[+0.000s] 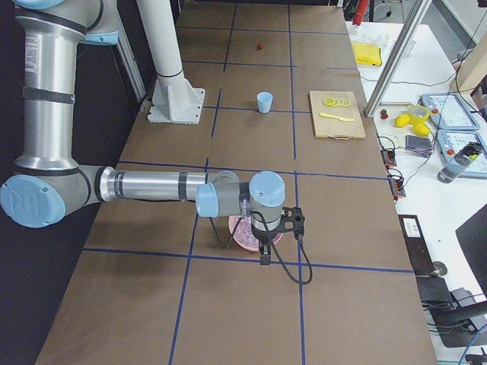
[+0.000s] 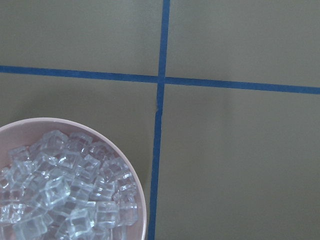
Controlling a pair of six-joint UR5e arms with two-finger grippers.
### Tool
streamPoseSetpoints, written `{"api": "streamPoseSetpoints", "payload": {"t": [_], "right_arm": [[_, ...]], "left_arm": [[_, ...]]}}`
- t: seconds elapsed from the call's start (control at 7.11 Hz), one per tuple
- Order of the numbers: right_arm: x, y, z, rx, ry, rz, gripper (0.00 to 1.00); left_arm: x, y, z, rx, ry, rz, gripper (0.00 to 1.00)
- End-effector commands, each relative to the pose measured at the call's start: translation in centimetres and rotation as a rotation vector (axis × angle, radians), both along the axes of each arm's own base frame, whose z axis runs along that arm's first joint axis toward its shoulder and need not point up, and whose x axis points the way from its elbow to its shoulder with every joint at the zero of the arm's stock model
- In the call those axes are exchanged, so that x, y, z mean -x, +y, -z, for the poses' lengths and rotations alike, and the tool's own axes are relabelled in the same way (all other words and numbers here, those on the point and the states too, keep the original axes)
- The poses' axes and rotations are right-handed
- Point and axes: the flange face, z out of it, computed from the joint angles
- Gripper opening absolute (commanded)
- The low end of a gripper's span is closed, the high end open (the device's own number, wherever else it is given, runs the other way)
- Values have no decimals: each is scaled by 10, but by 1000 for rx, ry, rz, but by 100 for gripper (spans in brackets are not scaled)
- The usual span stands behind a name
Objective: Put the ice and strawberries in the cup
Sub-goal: 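Lower the right gripper into the pink bowl and grasp an ice cube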
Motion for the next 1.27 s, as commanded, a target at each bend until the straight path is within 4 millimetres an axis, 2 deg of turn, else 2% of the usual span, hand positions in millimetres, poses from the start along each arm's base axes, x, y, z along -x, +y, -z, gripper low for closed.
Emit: {"api": "streamPoseSetpoints", "payload": {"t": [0.0, 0.28, 0.56, 0.84, 0.99, 1.13], "right_arm": [[4, 3, 0, 9, -46, 5, 100], [4, 2, 1, 6, -47, 5, 100], [4, 2, 2, 4, -48, 5, 100], [4, 2, 1, 2, -47, 6, 100], [4, 2, 0, -6, -49, 5, 99], [5, 3, 0, -17, -55, 8, 100]], "left_arm": [[0, 0, 2, -10, -2, -2, 100], [-1, 0, -4, 1, -65, -14, 100], [-4, -1, -1, -13, -52, -21, 100], [-4, 10, -10, 5, -37, -20, 100], [-10, 17, -13, 13, 38, -17, 100], [-12, 18, -22, -16, 46, -18, 100]]}}
